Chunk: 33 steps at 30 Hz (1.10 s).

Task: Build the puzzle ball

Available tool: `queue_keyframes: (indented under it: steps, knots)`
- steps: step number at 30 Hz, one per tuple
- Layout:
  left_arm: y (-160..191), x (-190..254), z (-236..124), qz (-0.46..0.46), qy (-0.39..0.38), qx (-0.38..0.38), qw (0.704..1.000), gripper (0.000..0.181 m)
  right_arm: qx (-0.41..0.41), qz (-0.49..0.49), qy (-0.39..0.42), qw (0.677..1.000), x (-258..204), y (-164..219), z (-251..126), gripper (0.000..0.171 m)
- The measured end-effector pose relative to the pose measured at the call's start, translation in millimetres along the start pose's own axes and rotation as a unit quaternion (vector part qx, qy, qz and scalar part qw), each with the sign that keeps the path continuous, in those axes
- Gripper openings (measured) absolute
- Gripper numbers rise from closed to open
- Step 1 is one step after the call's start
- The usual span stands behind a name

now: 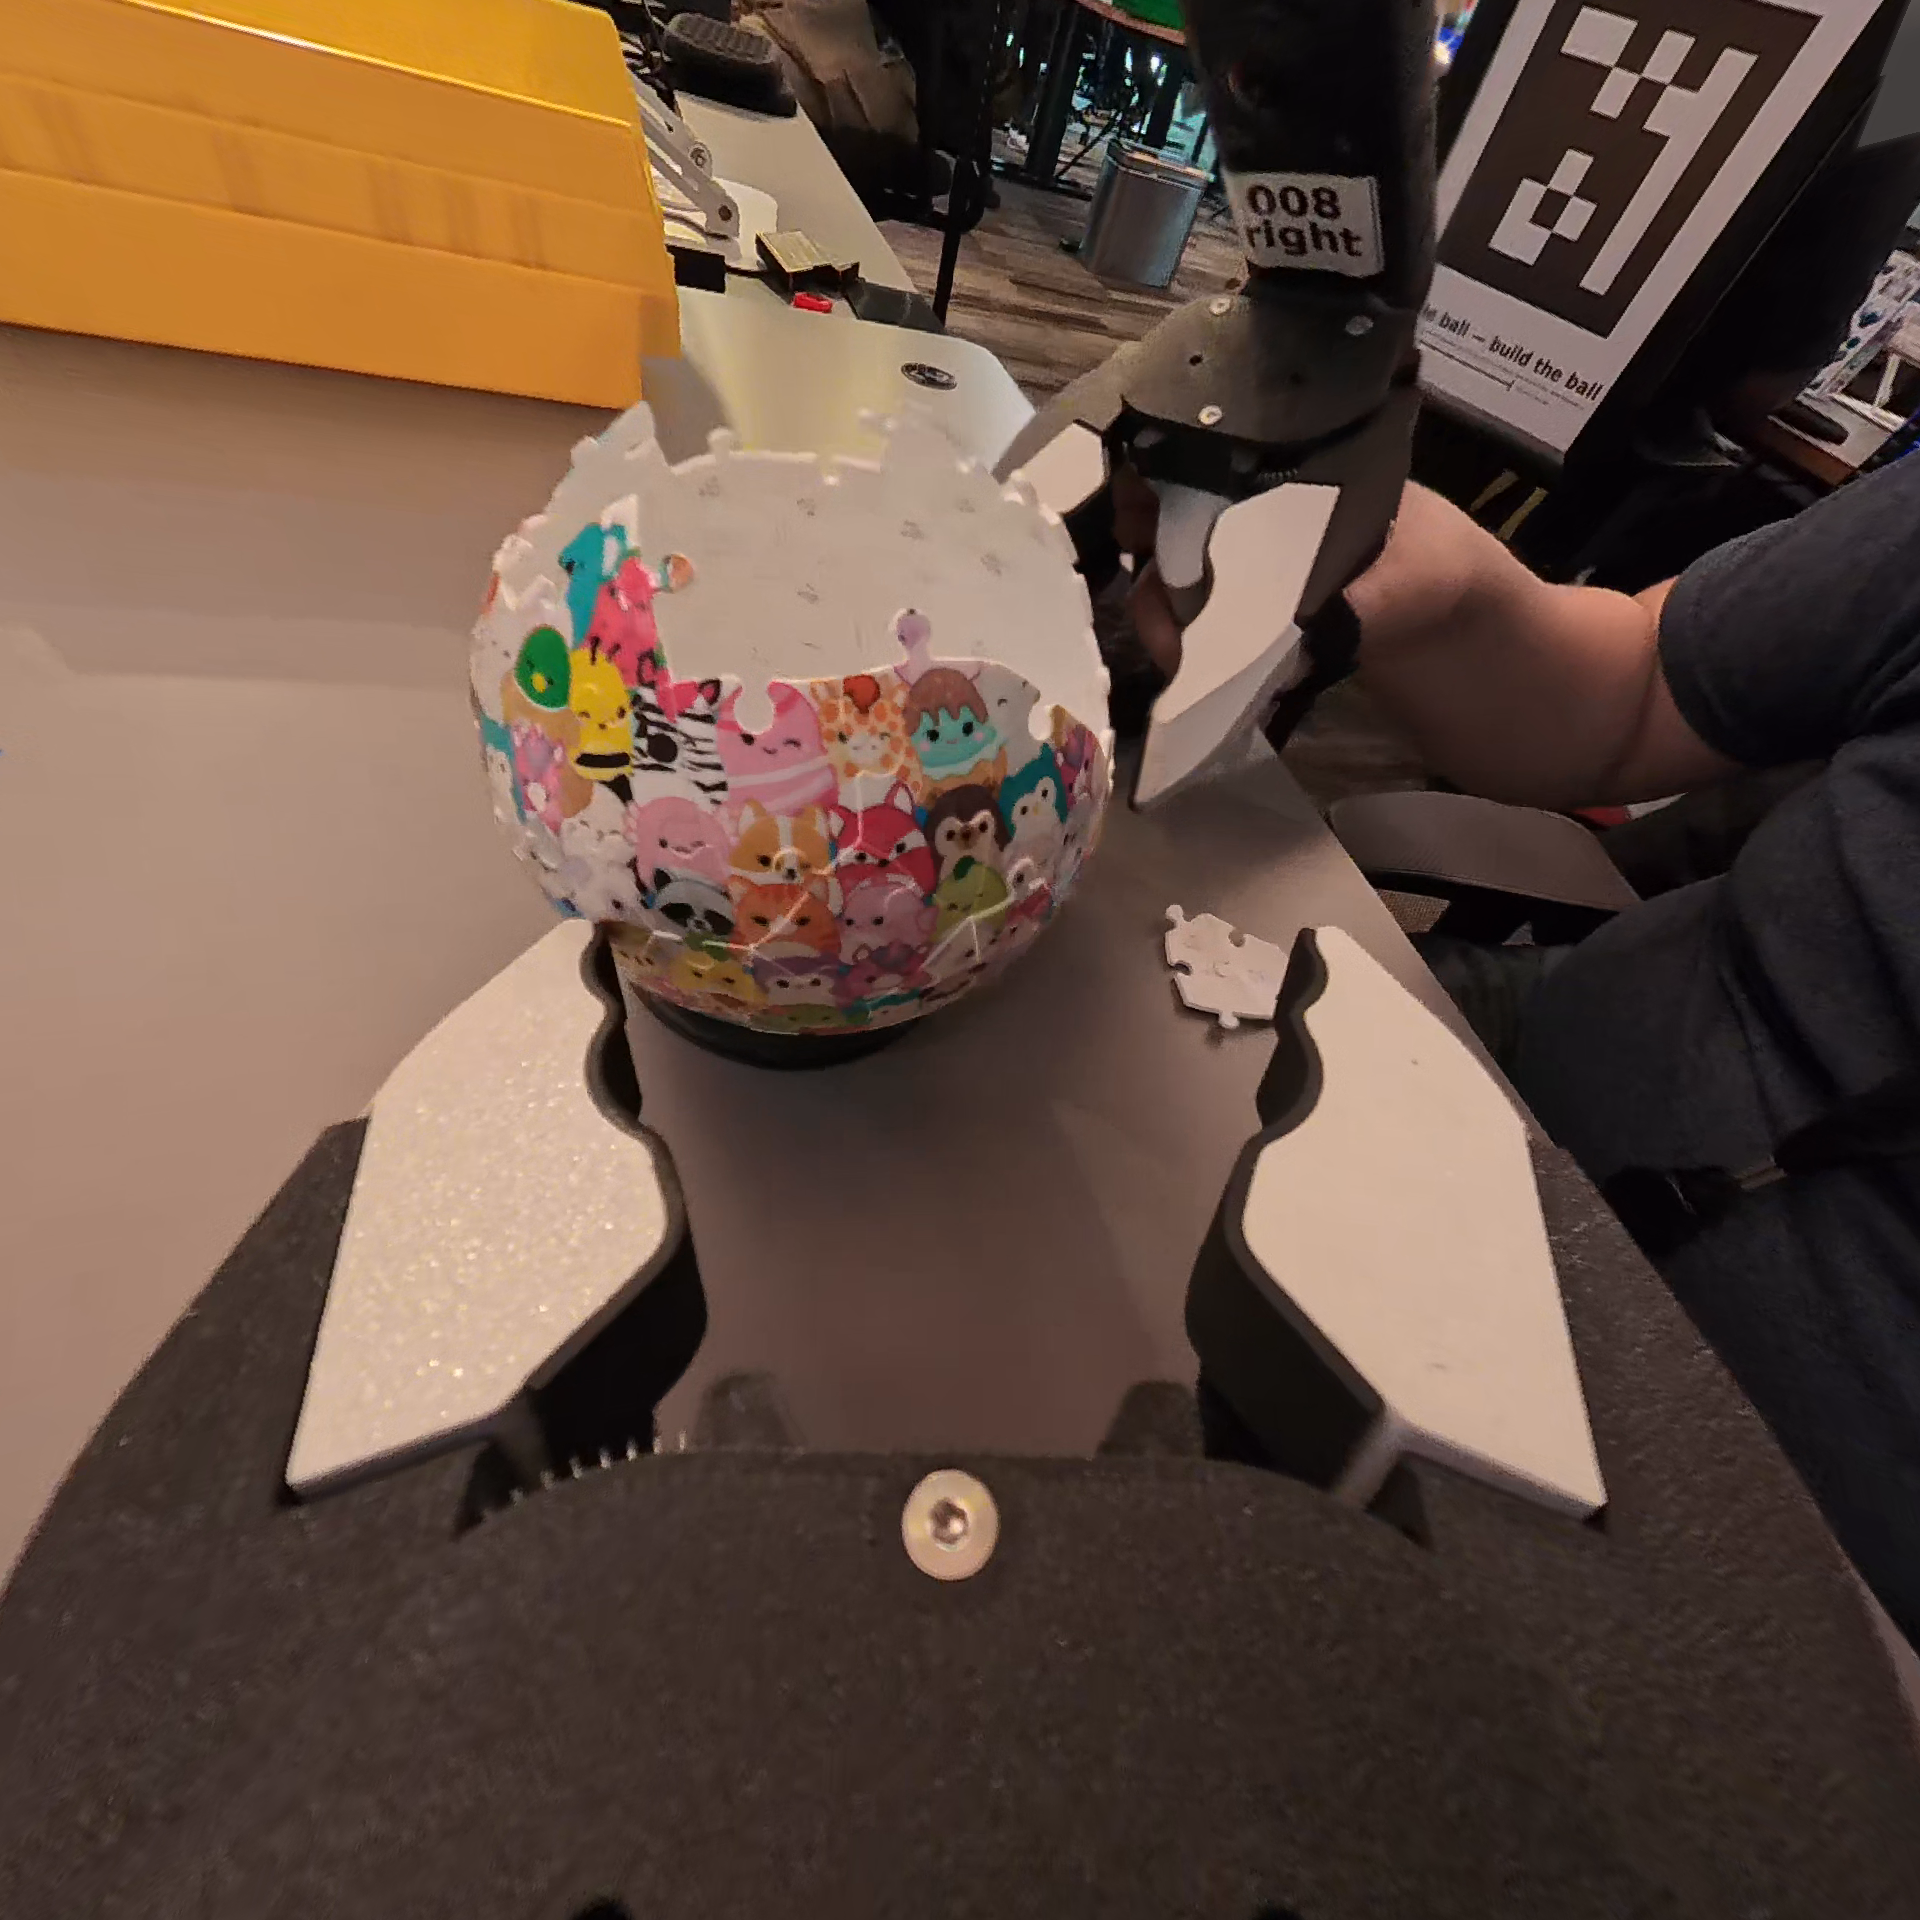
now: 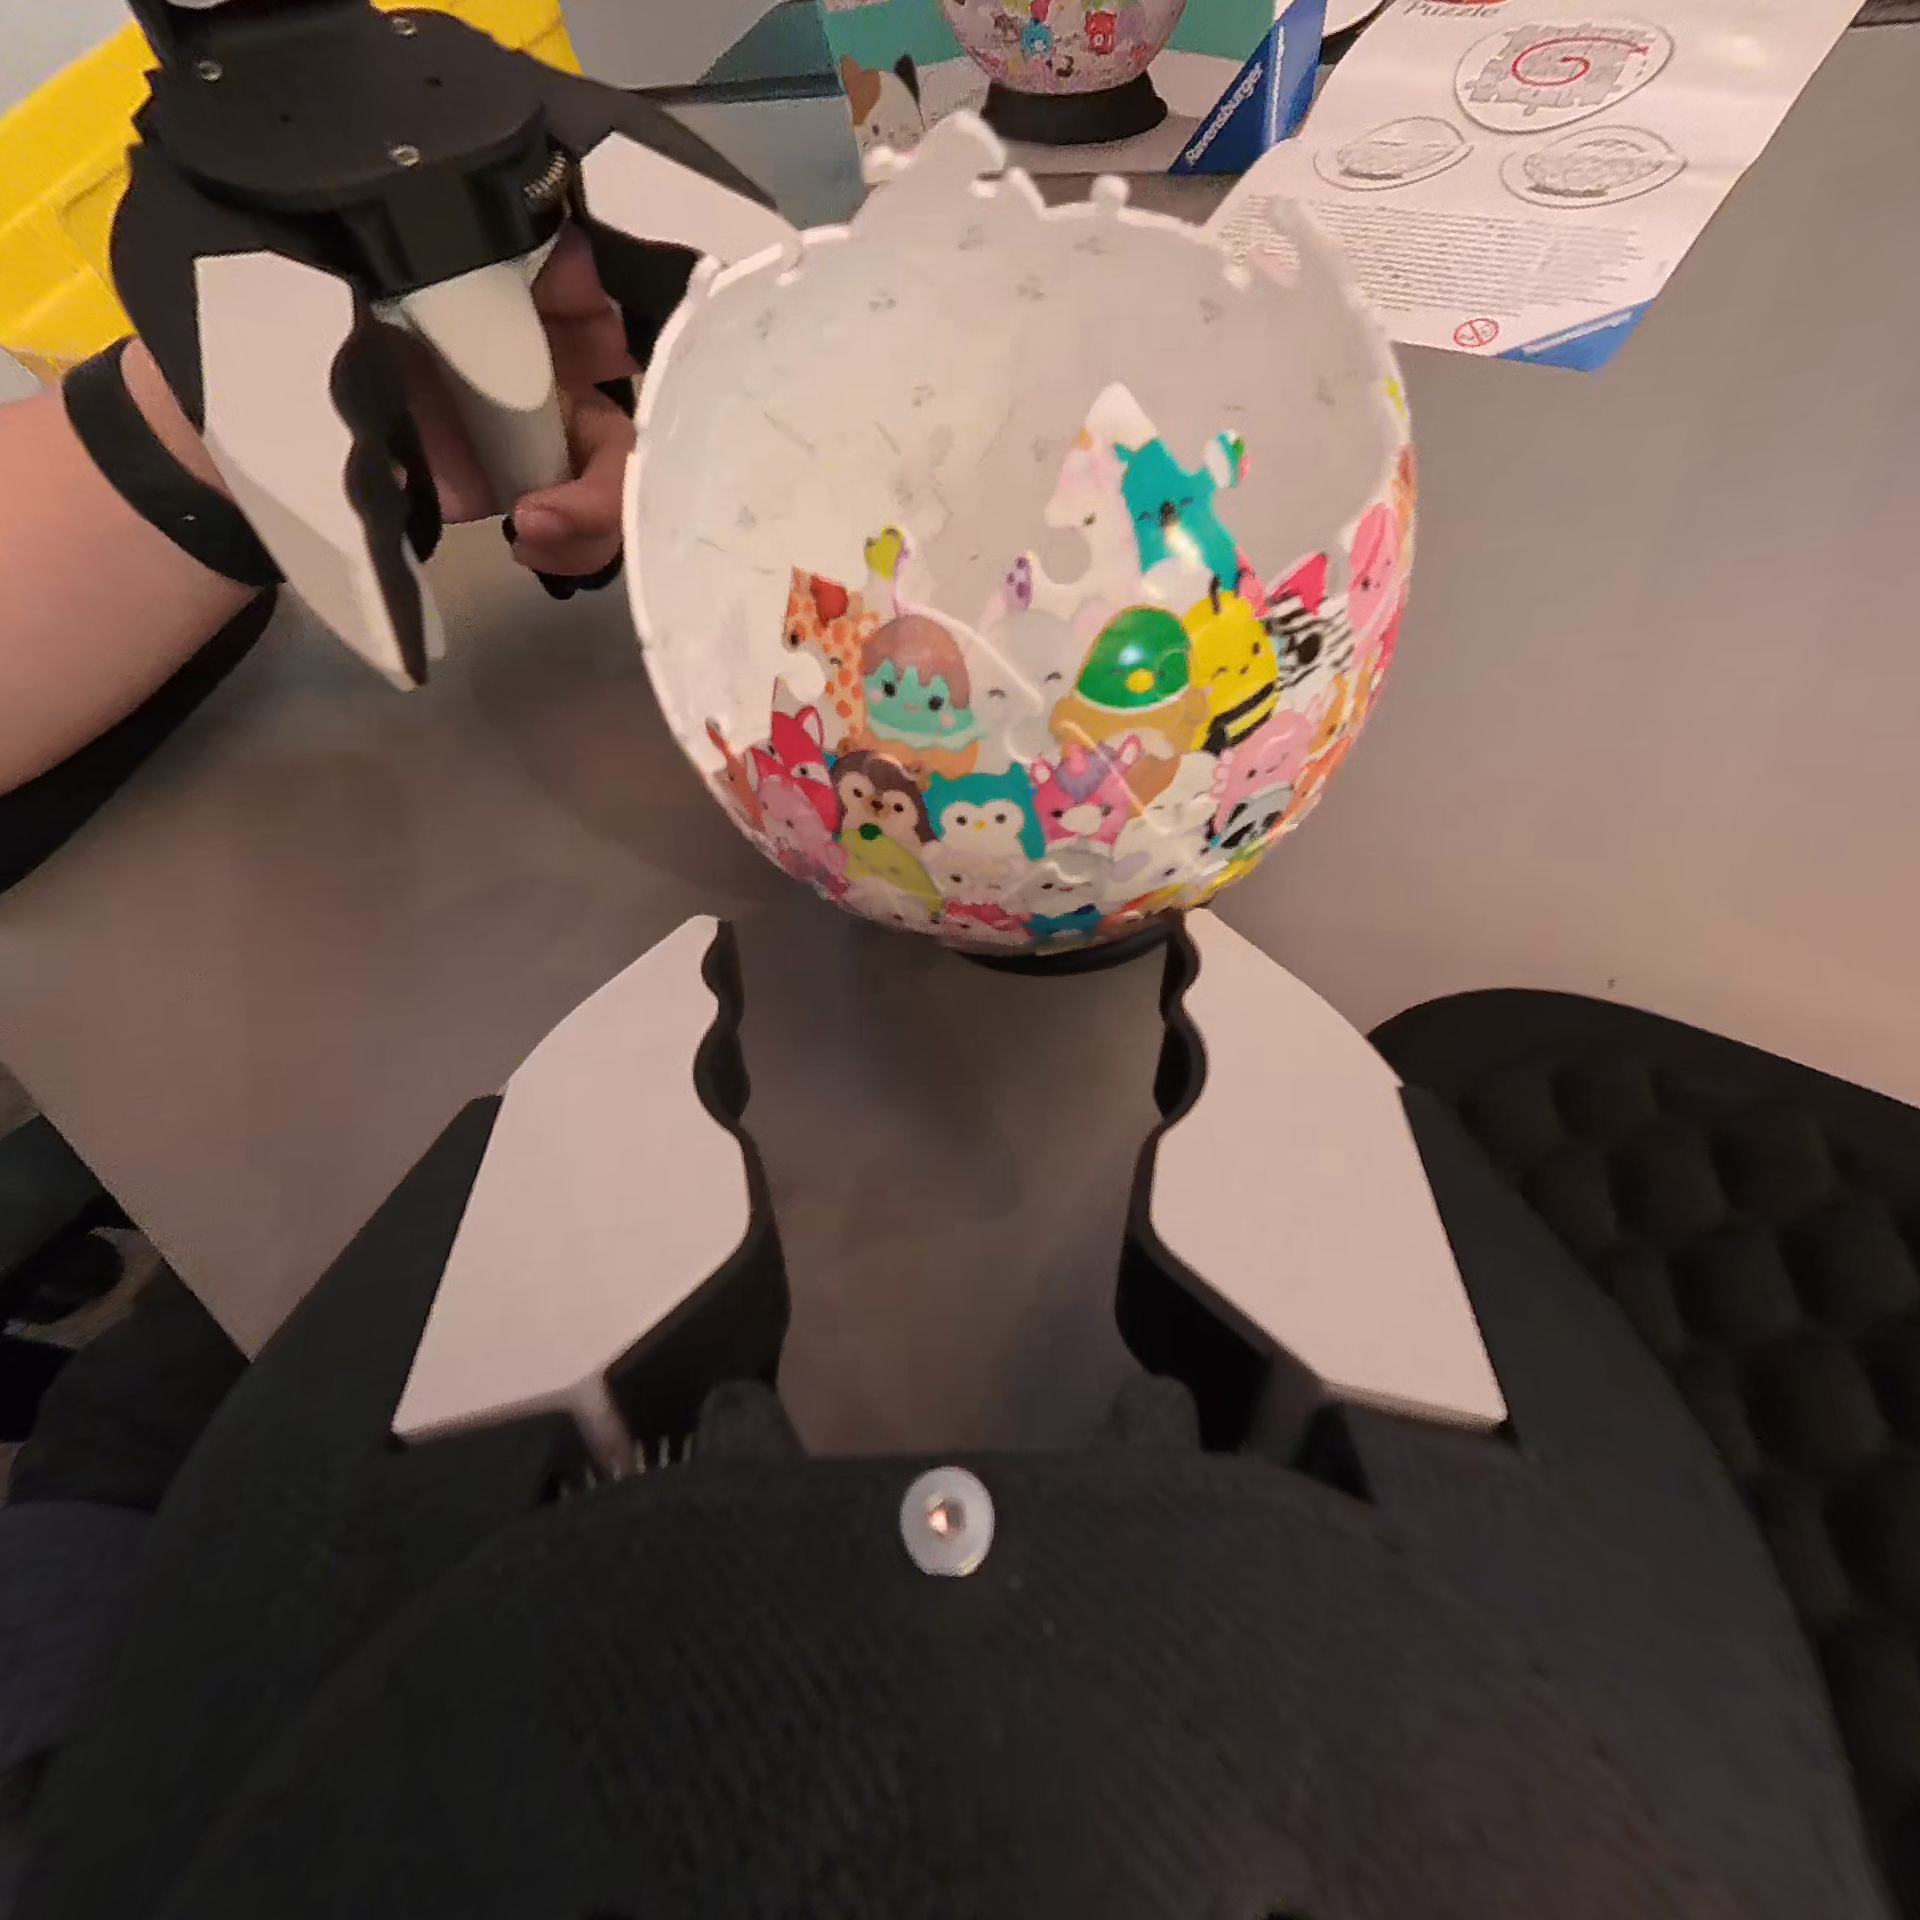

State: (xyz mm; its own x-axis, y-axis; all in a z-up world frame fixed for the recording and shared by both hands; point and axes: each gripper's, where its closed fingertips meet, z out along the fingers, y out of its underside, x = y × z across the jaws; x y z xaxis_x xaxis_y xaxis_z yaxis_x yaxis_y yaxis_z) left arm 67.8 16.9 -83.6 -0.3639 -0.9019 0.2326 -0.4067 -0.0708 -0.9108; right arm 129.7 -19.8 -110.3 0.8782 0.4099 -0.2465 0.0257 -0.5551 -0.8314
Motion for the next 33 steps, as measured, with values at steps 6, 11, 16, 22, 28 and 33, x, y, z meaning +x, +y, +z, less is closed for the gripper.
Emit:
queue_keyframes:
  steps: [6, 11, 16, 22, 28, 33]
  knots:
    - [5, 12, -1, -0.006, -0.01, -0.007, 1.0, 0.118, -0.011, 0.009, -0.029, 0.999, 7, -4, 0, 0.079]
    - [7, 20, -2, -0.01, -0.016, -0.007, 1.0, 0.117, -0.026, -0.002, -0.057, 0.998, 11, -5, 1, 0.081]
    - [8, -1, -14, -0.021, -0.04, 0.018, 0.999, 0.115, -0.03, 0.015, -0.061, 0.998, 9, 5, 0, 0.083]
    - [-8, -16, -13, -0.054, 0.019, 0.072, 0.996, 0.118, -0.032, 0.025, -0.028, 0.999, -10, 14, -4, 0.082]
    - [-12, -11, -8, -0.044, 0.043, 0.073, 0.995, 0.113, -0.027, 0.029, -0.032, 0.999, -15, 8, -3, 0.082]
    - [-10, -2, -4, -0.029, 0.034, 0.058, 0.997, 0.114, -0.024, 0.031, -0.051, 0.998, -14, 4, -5, 0.082]
